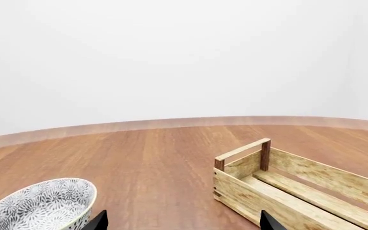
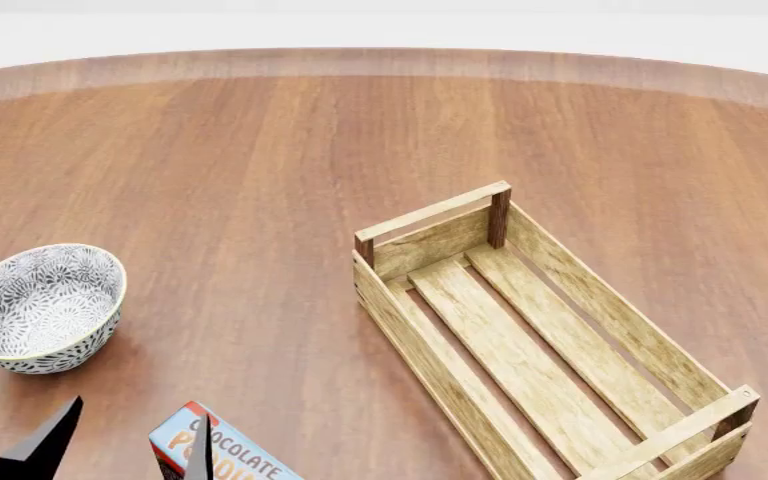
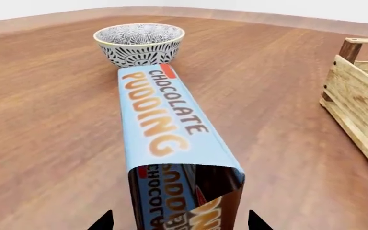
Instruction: Pick up the chocolate pudding and put it in the tray.
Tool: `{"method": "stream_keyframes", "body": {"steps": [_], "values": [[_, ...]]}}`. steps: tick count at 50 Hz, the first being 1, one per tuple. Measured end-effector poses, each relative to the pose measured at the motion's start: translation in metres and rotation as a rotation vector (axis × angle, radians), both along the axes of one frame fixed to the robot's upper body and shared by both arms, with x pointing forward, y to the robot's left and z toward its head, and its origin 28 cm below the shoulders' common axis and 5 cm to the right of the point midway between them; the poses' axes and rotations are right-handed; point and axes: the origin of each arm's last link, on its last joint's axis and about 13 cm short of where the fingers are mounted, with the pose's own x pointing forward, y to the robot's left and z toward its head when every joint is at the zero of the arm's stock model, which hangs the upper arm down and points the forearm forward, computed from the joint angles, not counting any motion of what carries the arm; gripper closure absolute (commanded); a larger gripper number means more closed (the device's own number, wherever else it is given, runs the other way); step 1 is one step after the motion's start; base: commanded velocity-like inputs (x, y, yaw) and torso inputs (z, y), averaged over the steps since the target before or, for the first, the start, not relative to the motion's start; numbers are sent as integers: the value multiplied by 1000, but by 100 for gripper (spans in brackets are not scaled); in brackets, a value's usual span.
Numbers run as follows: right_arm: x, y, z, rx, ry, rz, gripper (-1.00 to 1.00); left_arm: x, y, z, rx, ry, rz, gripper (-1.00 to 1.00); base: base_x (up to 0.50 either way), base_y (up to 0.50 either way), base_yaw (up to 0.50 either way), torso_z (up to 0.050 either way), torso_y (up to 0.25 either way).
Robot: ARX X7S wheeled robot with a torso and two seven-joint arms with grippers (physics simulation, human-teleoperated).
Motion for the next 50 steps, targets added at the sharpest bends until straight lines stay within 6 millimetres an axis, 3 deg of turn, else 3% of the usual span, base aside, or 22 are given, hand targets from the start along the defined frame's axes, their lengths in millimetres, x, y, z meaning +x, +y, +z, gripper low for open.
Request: {"method": "stream_keyframes", "body": {"steps": [11,12,30,50], "values": [[0,1,-2,-1,2,2,-100,1,0,0,0,0,-1,-100,0,0,0,0,0],[0,1,-2,-1,2,2,100,1,0,0,0,0,-1,-100,0,0,0,0,0],[-3,0,-1,21,5,-11,100,-1,0,0,-6,-2,-3,-100,0,0,0,0,0],[-6,-19,37,32,-70,-86,100,-3,2,0,-13,1,-1,-100,0,0,0,0,1]]}}
